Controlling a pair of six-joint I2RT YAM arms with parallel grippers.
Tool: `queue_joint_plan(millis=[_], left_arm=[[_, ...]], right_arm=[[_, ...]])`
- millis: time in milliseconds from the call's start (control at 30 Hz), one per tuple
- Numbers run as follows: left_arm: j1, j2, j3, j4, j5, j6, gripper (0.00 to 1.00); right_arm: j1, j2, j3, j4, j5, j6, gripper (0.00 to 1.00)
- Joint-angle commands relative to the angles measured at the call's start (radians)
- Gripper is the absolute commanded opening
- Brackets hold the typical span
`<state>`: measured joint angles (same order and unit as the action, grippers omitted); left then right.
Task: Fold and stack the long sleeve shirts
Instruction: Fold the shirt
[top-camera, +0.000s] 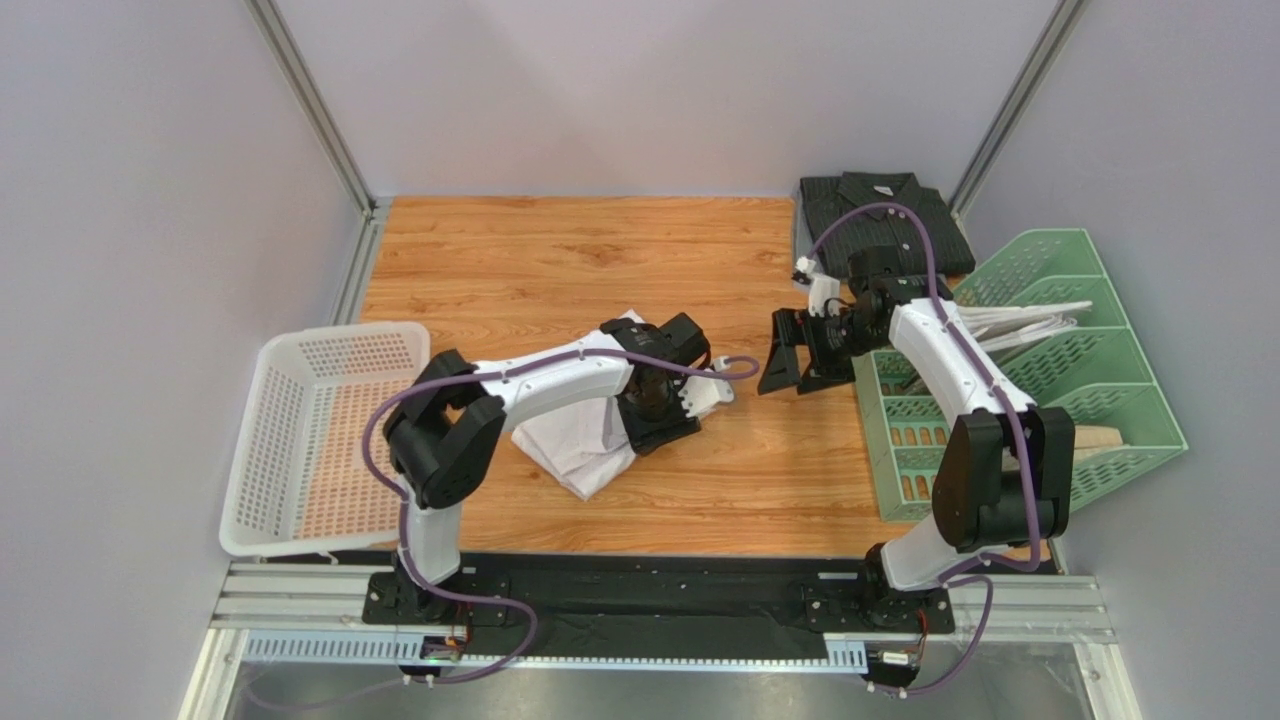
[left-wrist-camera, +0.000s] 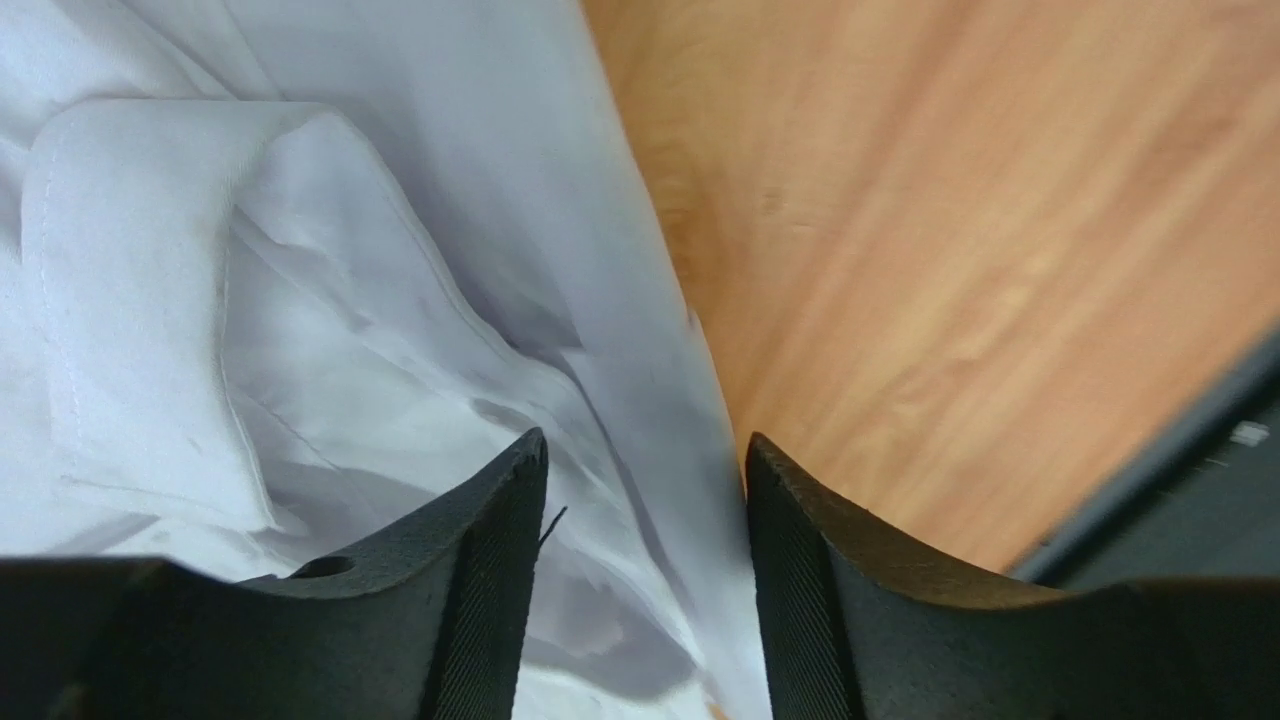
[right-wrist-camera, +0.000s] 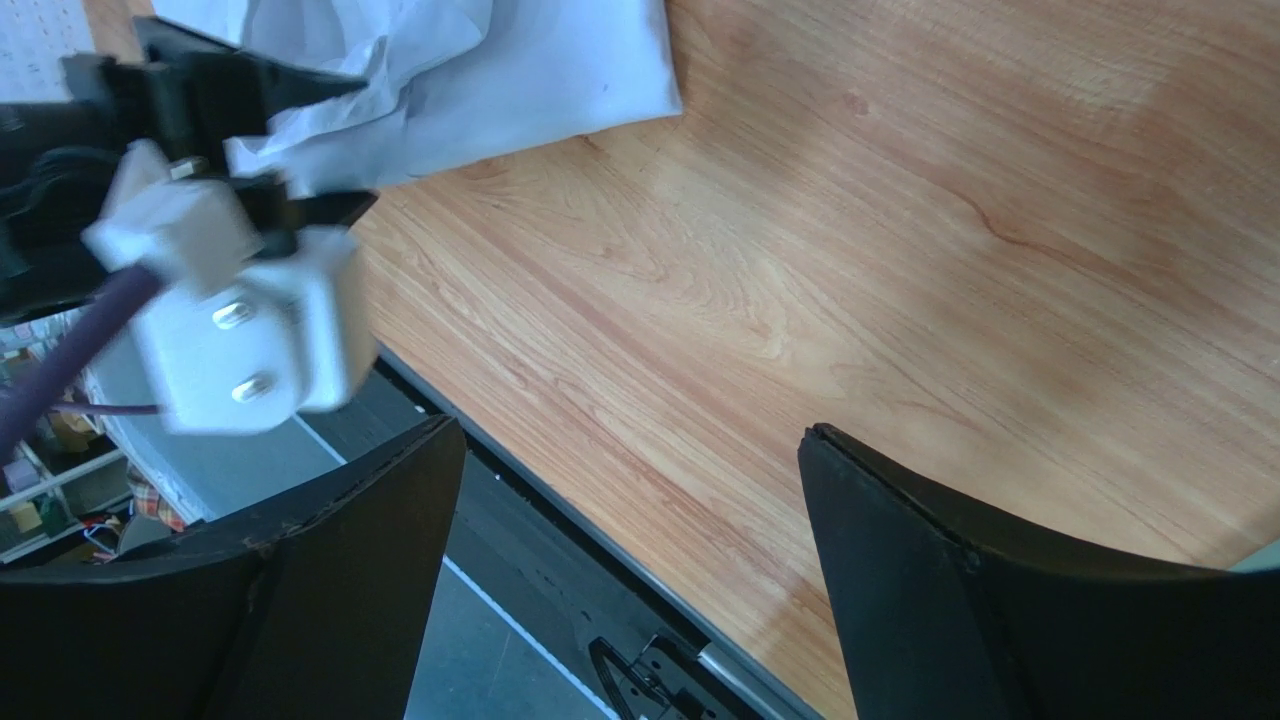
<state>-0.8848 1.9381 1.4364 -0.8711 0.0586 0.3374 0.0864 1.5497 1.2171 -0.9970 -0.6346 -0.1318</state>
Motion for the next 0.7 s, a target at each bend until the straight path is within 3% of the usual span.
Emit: queue_joint_plan(millis=[0,167,267,433,667], left_arm=[[0.004,-0.23,0.021,-0.058,0.242,-0.075,0.58],[0.107,-0.344,0.044,-0.149,0.32,0.078,0.52],[0.212,-0.326,0.038,-0.222,0.328,0.28,0.41],[0.267,-0.26,-0.071,-0.169,0.235,0.489,0.32],[0.216,-0.098,-0.162,-0.082,0.196,0.399,0.25]], right_arm=[[0.001,-0.04,-0.008,-0.014,-0.054,-0.012,0.88],[0.019,-0.042,-0.106,0.04,-0.137,0.057,0.8],[0.027,-0.05,-0.134,0.081,-0.134,0.073,0.71],[0.027,-0.051,-0.142,0.097,-0.105,0.093,0.6],[0.023,-0.051,-0.157,0.087,-0.076,0.101,0.55]])
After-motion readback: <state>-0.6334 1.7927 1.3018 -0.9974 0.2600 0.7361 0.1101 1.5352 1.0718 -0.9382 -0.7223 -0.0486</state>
